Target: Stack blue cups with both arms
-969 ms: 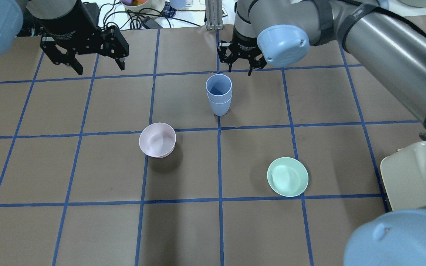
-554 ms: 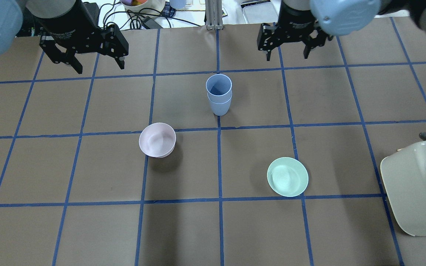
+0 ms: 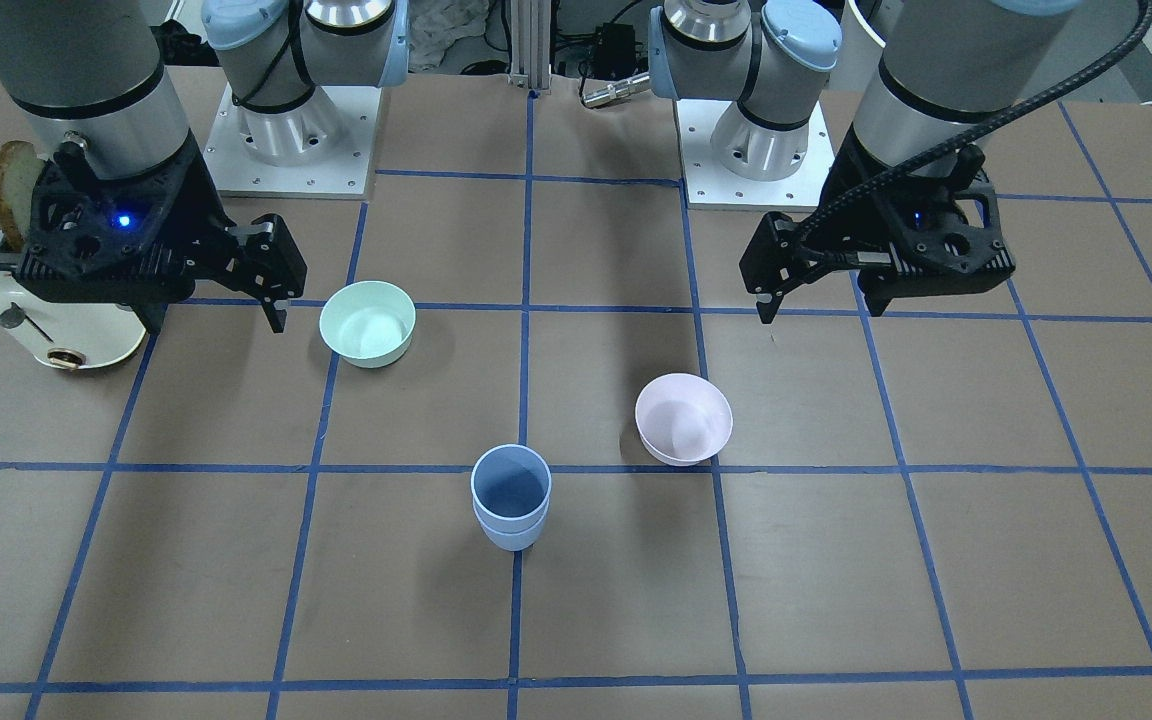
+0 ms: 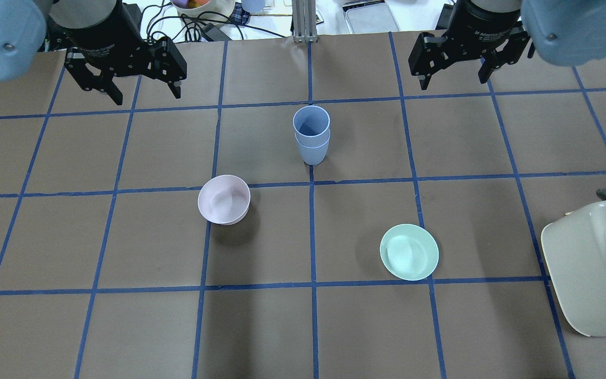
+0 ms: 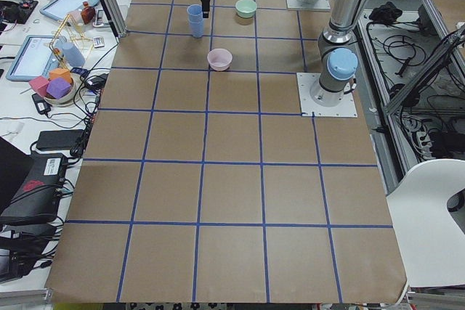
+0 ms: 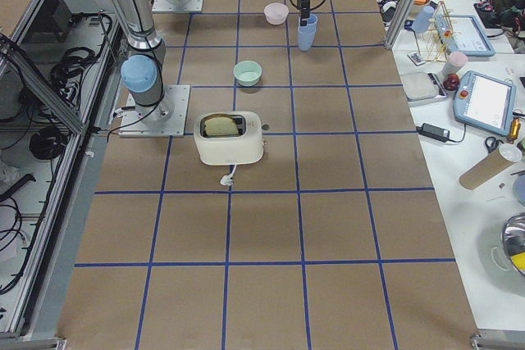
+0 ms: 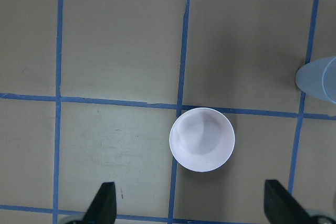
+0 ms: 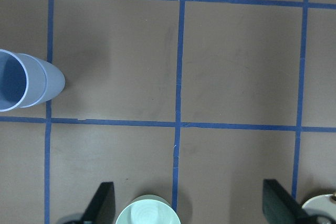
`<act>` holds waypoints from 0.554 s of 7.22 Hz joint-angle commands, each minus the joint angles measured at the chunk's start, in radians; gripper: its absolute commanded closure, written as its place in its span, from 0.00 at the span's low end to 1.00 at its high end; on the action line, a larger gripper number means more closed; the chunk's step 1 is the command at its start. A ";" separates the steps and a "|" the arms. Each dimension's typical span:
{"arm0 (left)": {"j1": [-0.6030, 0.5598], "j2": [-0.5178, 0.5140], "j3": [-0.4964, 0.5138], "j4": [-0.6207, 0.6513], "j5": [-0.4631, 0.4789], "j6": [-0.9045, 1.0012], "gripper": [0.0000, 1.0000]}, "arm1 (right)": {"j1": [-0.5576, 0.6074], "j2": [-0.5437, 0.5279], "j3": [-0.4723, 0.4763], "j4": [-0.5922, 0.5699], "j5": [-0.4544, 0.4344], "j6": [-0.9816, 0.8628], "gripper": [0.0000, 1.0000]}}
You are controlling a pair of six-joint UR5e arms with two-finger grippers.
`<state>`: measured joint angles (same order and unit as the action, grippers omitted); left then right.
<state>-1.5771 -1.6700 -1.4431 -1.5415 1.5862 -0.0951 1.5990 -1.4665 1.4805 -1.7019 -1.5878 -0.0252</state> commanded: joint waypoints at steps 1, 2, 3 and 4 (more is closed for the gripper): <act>0.006 0.022 0.000 -0.006 0.006 0.000 0.00 | -0.001 -0.001 -0.008 -0.025 0.046 -0.002 0.00; 0.055 0.023 -0.005 -0.009 0.017 0.003 0.00 | -0.001 0.005 -0.016 -0.025 0.051 -0.001 0.00; 0.063 0.012 -0.008 -0.009 0.015 0.002 0.00 | -0.001 0.003 -0.011 -0.018 0.052 0.004 0.00; 0.060 -0.002 -0.007 -0.006 0.000 -0.006 0.00 | -0.001 0.005 -0.008 -0.019 0.051 -0.001 0.00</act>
<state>-1.5230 -1.6588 -1.4492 -1.5496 1.5969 -0.0952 1.5984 -1.4634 1.4705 -1.7221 -1.5377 -0.0243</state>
